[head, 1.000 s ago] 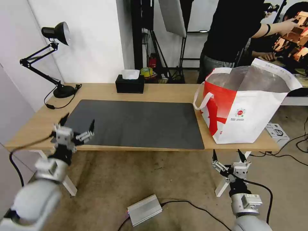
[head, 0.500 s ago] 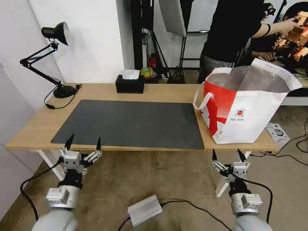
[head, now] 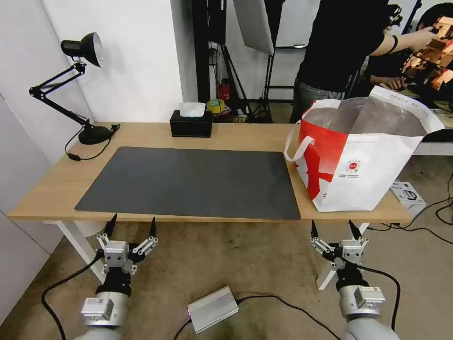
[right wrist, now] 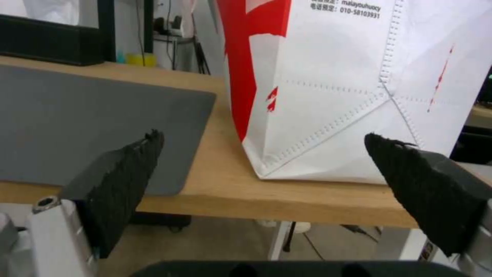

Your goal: Pick up the trash from the table and place it into the takeout bag.

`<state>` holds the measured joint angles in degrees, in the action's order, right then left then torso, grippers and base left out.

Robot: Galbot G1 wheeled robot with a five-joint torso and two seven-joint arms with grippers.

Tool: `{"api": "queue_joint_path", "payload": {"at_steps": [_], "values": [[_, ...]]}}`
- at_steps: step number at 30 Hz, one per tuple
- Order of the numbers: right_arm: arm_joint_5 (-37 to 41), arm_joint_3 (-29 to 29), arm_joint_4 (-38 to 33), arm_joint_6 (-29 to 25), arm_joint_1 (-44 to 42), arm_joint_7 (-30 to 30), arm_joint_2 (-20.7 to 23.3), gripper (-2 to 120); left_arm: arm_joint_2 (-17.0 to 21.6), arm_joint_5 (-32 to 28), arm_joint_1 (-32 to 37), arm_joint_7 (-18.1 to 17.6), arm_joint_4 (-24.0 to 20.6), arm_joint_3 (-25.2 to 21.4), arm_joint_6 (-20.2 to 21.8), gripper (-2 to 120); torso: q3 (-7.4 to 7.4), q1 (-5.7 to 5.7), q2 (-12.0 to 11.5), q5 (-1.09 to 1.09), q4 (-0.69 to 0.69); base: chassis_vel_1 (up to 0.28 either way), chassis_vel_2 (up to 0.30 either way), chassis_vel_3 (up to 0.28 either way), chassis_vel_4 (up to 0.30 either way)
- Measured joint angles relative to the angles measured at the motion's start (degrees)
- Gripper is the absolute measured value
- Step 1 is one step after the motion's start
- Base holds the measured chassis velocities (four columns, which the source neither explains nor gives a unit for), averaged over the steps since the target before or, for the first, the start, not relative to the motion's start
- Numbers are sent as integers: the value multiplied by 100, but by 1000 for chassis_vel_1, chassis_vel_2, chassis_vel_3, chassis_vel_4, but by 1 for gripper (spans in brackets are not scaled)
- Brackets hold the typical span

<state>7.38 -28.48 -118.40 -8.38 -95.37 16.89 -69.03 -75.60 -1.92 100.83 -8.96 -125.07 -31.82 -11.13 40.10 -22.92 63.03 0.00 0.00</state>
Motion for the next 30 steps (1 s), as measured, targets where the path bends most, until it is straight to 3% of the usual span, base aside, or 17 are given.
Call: {"api": "queue_joint_path", "payload": {"at_steps": [30], "values": [[-24, 3, 29, -3, -13, -20, -40, 100, -188, 201, 181, -9, 159, 19, -324, 100, 0, 0, 0, 0, 0, 0, 0, 0, 0]]}}
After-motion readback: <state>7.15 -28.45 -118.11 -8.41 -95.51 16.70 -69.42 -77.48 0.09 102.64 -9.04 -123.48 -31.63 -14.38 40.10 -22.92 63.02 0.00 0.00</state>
